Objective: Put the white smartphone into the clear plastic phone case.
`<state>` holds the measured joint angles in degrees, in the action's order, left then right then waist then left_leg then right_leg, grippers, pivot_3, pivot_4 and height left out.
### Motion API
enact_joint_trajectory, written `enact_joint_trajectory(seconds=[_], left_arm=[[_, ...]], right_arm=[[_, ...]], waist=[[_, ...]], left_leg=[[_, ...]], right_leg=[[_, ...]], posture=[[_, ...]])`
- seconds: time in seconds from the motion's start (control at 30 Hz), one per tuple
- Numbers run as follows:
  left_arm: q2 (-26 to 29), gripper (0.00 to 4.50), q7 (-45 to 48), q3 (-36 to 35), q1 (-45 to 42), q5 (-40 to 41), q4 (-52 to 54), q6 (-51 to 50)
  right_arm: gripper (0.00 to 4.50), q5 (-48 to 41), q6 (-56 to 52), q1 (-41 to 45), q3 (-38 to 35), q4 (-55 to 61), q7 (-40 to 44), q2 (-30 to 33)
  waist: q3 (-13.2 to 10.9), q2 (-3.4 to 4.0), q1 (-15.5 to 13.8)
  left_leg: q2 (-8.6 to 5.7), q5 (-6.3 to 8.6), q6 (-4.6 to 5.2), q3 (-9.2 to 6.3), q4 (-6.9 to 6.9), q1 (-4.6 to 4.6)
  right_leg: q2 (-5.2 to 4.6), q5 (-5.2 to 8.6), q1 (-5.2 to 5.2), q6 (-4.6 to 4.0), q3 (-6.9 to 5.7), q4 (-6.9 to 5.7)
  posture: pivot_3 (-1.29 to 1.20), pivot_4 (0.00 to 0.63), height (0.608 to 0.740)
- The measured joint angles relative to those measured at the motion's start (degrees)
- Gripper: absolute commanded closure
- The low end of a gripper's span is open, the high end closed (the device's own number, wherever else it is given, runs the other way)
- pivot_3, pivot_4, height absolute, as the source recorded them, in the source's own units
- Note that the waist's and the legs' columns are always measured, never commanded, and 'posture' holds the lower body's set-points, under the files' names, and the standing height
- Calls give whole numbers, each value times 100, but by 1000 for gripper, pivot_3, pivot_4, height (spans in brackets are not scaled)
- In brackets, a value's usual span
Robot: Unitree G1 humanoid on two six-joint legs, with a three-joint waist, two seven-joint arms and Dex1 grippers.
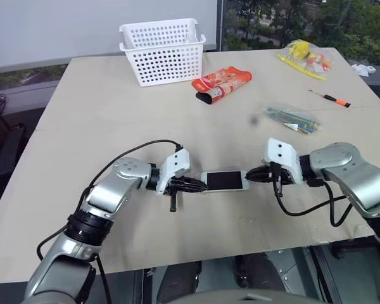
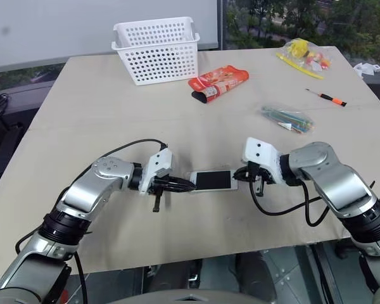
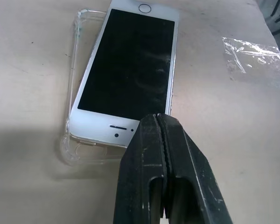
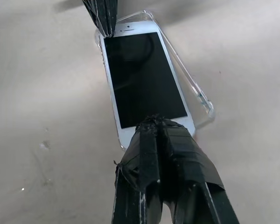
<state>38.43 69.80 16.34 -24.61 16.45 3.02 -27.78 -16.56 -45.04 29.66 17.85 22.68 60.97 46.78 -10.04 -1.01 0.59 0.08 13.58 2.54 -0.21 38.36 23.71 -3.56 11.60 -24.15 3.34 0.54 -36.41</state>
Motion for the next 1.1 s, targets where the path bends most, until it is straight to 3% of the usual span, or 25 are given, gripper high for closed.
enact_joint_trajectory(seconds=[0.37, 0.73, 1.1], left_arm=[[-31, 4500, 57, 33, -35, -45, -186, 196], [-43, 4500, 38, 89, -79, -71, -188, 186], [-50, 4500, 13, 118, -70, -72, -192, 167]], right_arm=[[4453, -229, -128, -131, 300, 205, 380, 233], [4453, 308, -228, 292, 936, -259, -142, -509], [4453, 627, -103, 361, 961, -401, -248, -519]], waist=[[4, 0, -1], [6, -2, -2], [6, -2, 3]], left_leg=[[1, 0, 0, 1, 2, -9], [-1, 0, 0, 2, 4, -8], [0, 0, 0, 0, 5, -9]], right_leg=[[0, 5, 7, -8, 0, -1], [-1, 4, 8, -8, 2, -1], [1, 4, 8, -8, 0, -3]], posture=[[0, 150, 740], [0, 150, 740], [0, 150, 740]])
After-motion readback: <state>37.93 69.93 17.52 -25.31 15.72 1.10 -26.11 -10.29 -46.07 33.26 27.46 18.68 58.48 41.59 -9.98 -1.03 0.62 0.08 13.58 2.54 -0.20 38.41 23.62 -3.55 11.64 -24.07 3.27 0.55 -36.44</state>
